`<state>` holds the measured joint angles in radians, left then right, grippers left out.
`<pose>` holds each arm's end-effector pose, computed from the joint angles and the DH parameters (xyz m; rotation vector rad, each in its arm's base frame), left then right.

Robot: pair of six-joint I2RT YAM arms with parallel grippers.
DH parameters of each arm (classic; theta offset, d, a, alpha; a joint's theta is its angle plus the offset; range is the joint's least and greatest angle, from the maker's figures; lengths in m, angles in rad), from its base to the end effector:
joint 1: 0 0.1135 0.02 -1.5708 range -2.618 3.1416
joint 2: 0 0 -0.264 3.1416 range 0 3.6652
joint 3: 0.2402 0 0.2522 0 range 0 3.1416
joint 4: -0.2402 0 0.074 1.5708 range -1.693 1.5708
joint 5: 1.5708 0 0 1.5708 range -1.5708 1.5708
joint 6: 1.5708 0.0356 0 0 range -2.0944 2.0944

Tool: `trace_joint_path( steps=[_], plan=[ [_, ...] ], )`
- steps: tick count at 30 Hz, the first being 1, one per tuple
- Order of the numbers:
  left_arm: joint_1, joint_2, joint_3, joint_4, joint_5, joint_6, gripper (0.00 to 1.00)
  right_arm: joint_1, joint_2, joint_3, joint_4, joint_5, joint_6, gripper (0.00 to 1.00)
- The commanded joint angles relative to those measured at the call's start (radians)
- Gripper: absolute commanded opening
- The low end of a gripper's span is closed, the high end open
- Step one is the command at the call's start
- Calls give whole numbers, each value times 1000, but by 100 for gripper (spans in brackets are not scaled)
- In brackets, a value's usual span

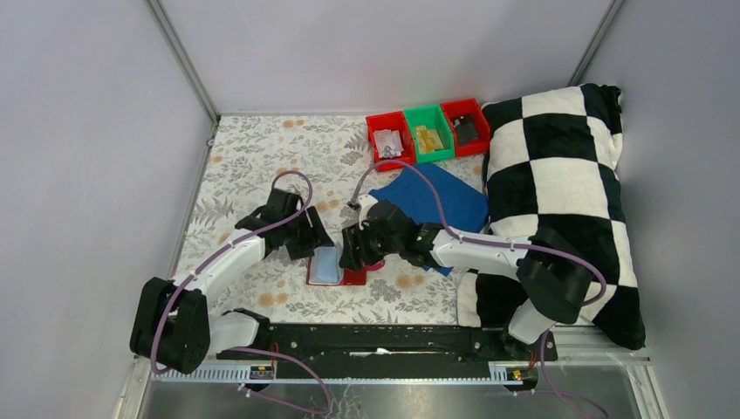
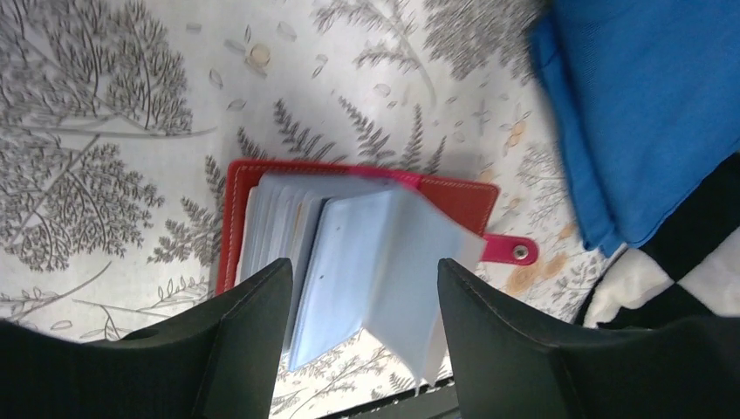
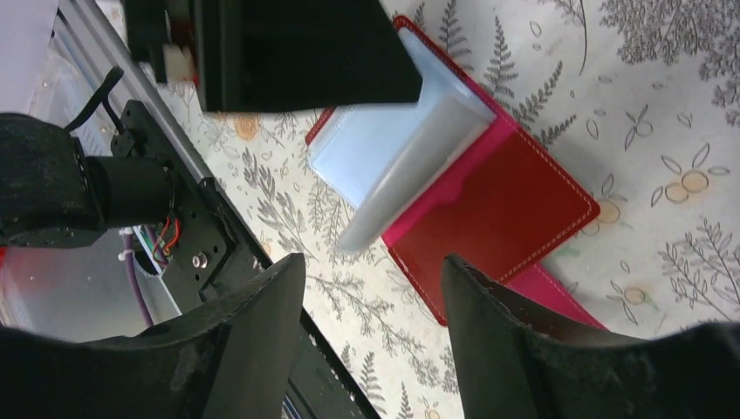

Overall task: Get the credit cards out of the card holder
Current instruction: Open the card holder at the center of the board.

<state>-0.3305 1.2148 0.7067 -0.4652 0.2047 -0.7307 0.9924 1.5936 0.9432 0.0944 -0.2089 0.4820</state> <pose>0.2175 -0.0823 0.2042 -0.4451 2.6169 -0.6485 0.1850 0.2969 0.2194 -0.7138 2.2025 1.0432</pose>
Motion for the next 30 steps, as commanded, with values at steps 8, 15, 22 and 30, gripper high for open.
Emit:
trace_joint_path(
  steps=[8,15,22,30],
  plan=[
    [-1,-6,-48,31,98,-42,65,12,167,119,-197,216,67,70],
    [-1,-20,-98,117,206,-113,64,-44,116,21,-185,287,128,72],
    [-7,-7,-140,188,267,-147,64,-101,116,-27,-151,223,157,74],
    [-121,8,-194,389,301,-313,64,-174,48,-94,-119,211,234,90]
  ],
)
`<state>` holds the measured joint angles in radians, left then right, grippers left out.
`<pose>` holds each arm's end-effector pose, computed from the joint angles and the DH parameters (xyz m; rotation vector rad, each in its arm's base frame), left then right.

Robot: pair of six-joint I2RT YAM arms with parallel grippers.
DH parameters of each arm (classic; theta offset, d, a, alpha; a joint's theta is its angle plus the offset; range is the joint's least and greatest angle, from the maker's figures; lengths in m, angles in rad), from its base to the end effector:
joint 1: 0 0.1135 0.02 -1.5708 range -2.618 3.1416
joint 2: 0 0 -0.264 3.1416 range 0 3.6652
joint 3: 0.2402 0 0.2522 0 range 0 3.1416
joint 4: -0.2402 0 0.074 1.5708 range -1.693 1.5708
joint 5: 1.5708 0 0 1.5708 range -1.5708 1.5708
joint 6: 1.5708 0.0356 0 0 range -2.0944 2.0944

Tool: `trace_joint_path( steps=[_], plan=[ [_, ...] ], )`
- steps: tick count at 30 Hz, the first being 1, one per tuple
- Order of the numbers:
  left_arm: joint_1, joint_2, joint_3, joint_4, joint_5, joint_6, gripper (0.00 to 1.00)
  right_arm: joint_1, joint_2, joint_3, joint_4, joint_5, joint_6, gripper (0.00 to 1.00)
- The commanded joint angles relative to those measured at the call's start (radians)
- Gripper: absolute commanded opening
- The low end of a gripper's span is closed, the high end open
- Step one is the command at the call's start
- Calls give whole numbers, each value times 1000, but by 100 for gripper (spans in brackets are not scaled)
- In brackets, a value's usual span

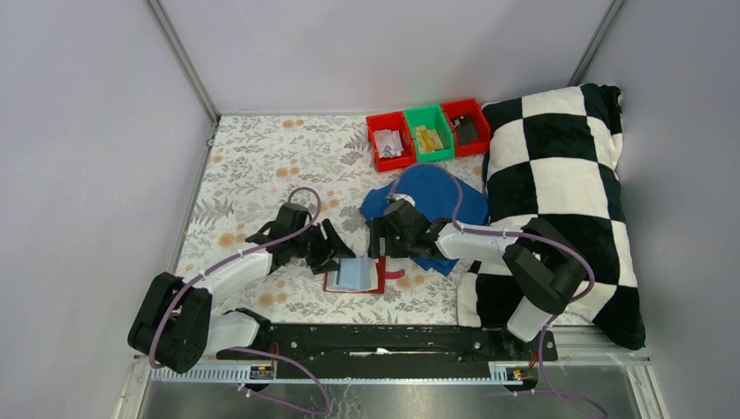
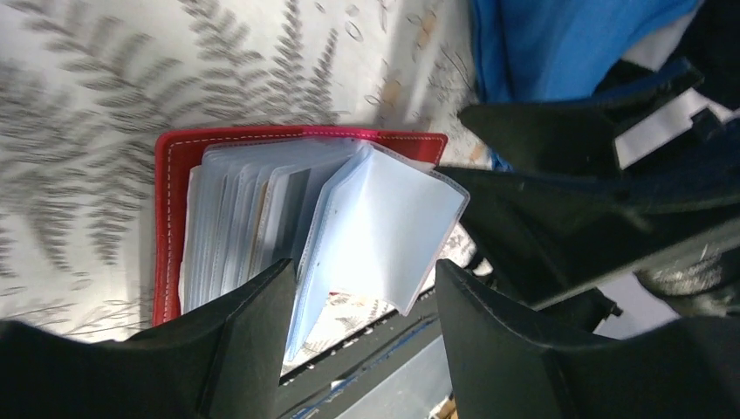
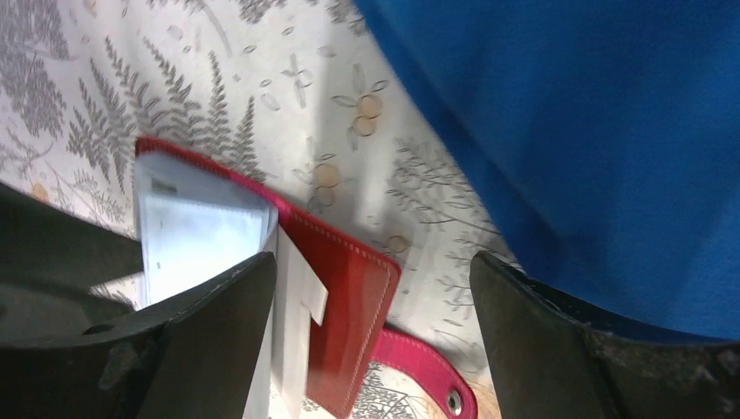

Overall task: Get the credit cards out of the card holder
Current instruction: Open the card holder at the center of the board.

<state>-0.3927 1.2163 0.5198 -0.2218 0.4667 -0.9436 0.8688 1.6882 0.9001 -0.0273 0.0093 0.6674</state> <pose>0.1962 -0.0986 0.1659 -0.5273 2.6671 -1.0737 0.2207 0.2604 0.1645 -0.2474 2.4949 0.6827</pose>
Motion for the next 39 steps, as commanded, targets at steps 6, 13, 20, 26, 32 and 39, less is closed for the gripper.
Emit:
trace_joint_path(
  steps=[6,13,20,26,32,39],
  plan=[
    [-112,35,48,168,38,-122,64,-68,-79,-74,18,-40,58,90],
    [-192,87,39,303,61,-223,64,-128,-118,-124,73,-86,109,90],
    [-255,174,98,330,81,-200,65,-238,-257,-226,82,-137,116,90],
    [-233,113,236,25,-64,-26,68,-245,-347,-233,90,-212,62,88],
    [-158,22,189,-117,-133,27,68,-203,-272,-205,104,-408,-21,78],
    [-127,3,104,-118,-118,31,63,-132,-141,-195,107,-485,-63,67]
  ],
)
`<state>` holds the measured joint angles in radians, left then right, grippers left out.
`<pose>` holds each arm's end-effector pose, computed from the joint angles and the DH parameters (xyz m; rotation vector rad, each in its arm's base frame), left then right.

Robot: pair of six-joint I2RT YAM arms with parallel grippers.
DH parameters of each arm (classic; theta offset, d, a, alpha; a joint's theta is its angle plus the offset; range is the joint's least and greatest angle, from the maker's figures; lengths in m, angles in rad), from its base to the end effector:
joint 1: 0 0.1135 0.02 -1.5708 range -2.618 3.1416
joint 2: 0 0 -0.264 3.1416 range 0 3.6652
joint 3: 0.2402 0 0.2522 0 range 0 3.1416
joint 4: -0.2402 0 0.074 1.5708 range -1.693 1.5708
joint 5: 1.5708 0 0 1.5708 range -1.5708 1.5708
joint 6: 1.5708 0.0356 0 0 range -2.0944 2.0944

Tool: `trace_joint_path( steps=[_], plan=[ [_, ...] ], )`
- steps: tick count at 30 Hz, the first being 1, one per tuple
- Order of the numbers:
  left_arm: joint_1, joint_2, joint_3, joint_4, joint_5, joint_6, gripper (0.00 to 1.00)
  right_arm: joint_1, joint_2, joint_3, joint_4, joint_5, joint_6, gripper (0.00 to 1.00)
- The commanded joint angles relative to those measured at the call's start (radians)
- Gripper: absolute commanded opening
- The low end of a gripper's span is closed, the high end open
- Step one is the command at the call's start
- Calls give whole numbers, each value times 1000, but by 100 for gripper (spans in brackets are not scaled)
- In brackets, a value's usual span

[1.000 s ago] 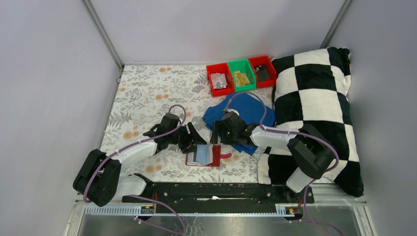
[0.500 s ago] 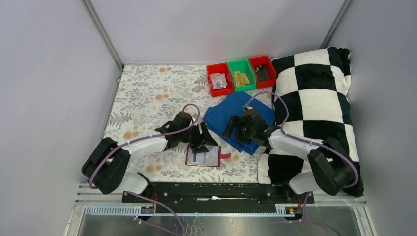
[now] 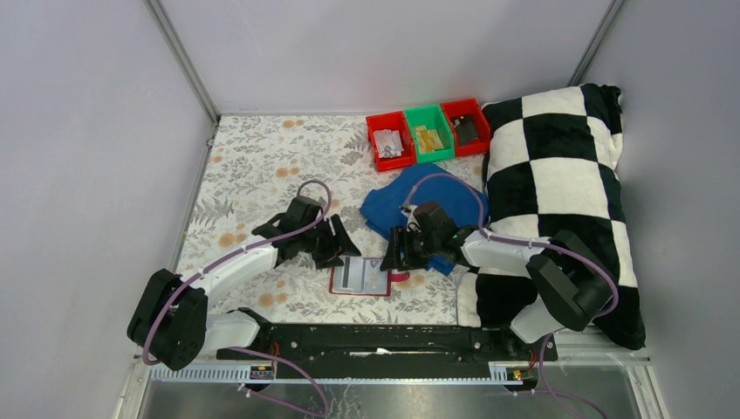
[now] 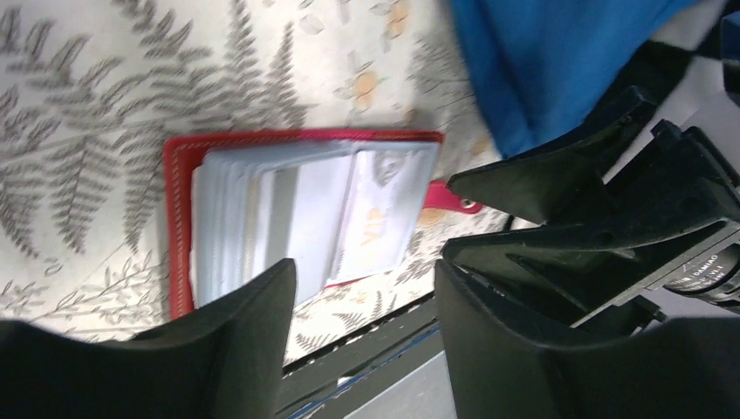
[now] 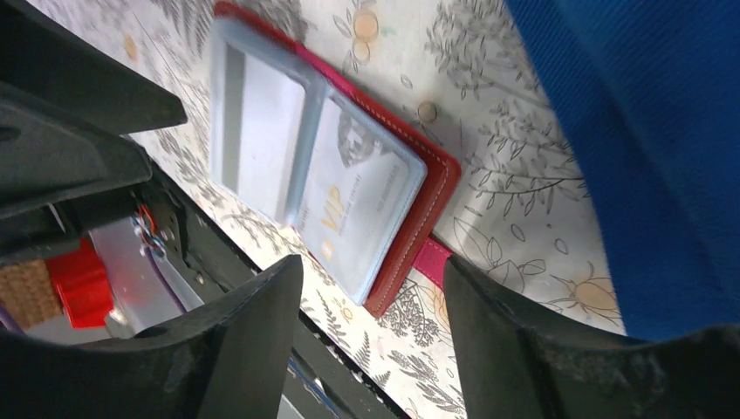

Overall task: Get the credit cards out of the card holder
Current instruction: Open the card holder at the center of the board.

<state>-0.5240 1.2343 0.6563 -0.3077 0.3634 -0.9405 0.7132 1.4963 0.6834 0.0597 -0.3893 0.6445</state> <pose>0.2003 -0.1304 0.1960 -0.3835 2.6671 -1.0084 0.2107 0.2002 0.1670 -0.3025 2.5184 1.0752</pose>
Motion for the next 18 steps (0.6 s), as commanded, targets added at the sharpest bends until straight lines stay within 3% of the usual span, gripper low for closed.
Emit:
trace_joint_path(
  steps=[1,3,10,18],
  plan=[
    [5,-15,-39,-32,-15,30,59,25,64,19,30,-93,-38,65],
    [5,-8,-45,-27,-13,36,54,28,93,22,44,-102,-38,61],
    [25,34,-34,-24,-1,77,54,29,188,49,124,-123,-2,36],
    [180,69,62,-98,5,213,55,29,342,164,312,-158,137,21]
  ],
)
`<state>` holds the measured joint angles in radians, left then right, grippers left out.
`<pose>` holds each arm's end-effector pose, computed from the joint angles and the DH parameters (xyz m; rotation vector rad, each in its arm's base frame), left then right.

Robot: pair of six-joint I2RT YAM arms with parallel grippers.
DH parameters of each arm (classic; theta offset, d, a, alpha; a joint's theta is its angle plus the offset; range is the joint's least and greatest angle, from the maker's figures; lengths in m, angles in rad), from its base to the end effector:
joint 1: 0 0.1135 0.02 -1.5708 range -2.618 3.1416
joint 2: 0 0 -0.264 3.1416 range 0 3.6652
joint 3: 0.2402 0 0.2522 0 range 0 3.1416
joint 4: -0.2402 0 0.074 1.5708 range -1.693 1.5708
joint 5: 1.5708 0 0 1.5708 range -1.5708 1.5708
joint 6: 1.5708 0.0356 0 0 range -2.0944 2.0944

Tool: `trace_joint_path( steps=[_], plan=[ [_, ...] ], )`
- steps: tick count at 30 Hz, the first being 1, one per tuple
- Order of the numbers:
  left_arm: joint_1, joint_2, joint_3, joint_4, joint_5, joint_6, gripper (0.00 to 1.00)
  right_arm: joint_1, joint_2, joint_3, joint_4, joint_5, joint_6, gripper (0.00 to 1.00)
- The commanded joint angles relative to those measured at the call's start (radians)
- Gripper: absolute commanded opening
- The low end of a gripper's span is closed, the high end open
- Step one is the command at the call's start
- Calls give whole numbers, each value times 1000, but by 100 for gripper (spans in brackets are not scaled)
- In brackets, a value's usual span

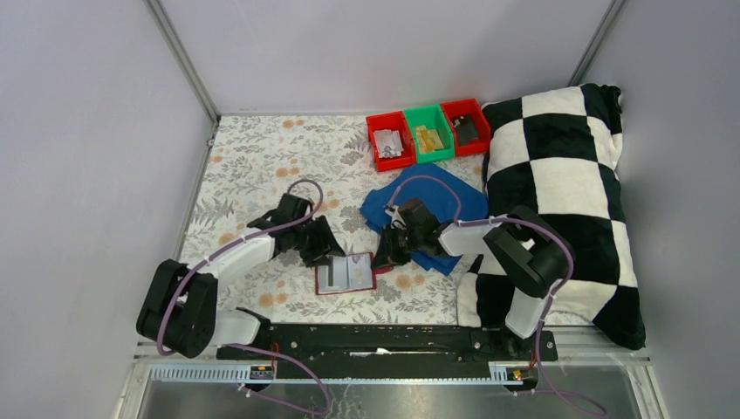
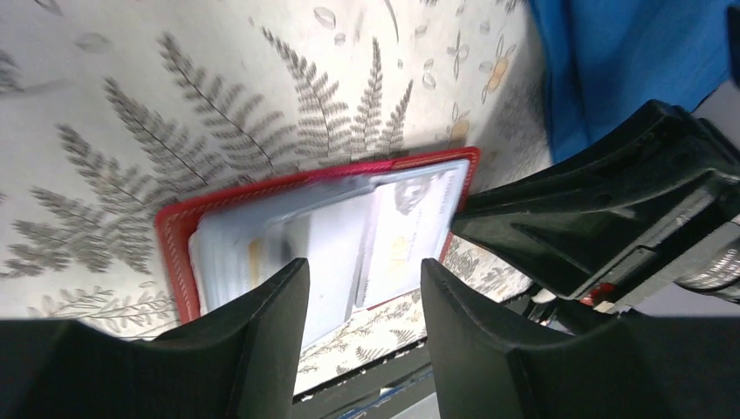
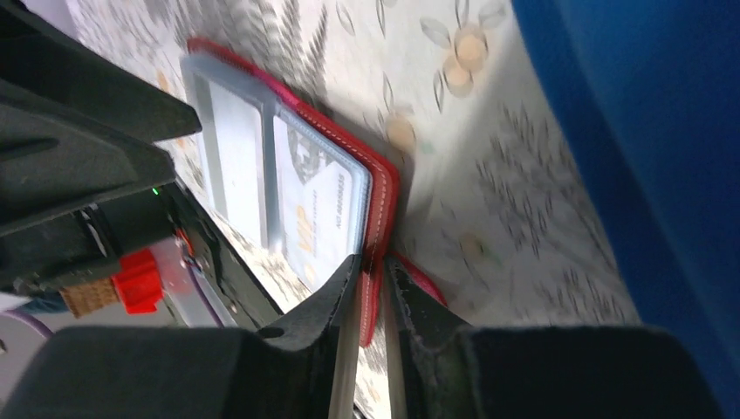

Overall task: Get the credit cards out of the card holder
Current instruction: Open the card holder at the center of the board.

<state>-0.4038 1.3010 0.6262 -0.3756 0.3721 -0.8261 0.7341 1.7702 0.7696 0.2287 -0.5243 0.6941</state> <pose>0.2080 -0.1029 0.1688 -0.4499 2.7689 -0.8611 0.2332 0.2344 0.1253 -0.3450 2.5826 1.2408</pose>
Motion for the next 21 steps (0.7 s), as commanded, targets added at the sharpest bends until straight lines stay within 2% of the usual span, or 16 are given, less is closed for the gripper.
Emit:
trace_joint_path(
  steps=[1,6,10,19,21],
  plan=[
    [81,1,116,-49,-10,120,55,8,91,97,170,-26,110,20],
    [179,-7,180,-136,-10,192,56,8,208,211,230,-35,179,15],
    [198,-27,175,-195,-22,203,59,9,223,225,232,-23,193,15],
    [198,-209,14,-213,45,81,63,8,190,157,231,-7,187,15],
    [198,-241,-16,-213,47,58,67,9,187,146,229,-5,184,15]
  ],
)
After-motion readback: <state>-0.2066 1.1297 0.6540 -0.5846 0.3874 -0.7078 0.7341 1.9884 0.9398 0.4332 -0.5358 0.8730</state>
